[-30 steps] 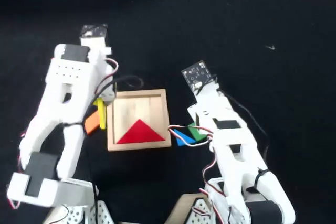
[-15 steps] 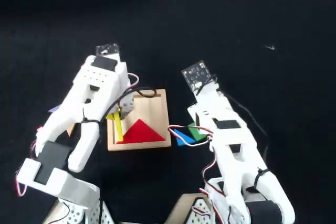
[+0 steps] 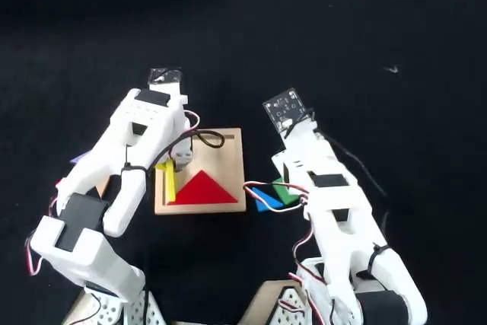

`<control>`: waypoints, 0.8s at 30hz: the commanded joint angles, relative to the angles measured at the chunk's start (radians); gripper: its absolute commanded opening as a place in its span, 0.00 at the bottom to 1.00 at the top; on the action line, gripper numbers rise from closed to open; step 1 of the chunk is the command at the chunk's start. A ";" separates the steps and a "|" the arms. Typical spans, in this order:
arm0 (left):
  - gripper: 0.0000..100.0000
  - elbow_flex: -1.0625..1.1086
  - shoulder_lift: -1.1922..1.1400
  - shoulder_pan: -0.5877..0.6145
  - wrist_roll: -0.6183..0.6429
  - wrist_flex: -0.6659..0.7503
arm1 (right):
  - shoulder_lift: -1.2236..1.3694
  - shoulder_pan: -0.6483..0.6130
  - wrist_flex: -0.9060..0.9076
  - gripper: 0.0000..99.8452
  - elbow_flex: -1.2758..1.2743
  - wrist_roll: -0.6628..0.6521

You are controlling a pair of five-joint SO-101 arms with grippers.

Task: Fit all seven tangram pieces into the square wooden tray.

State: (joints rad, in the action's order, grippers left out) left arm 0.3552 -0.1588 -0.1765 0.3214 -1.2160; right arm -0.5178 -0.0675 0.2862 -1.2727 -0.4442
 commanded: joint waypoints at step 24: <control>0.03 -0.056 0.008 0.079 -0.055 -0.064 | -0.035 -0.032 -0.021 0.01 -0.001 -0.011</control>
State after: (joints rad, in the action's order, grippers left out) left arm 0.3506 -0.1603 -0.1304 0.2739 -1.2727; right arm -0.5178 -0.0875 0.2862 -1.2727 -0.4442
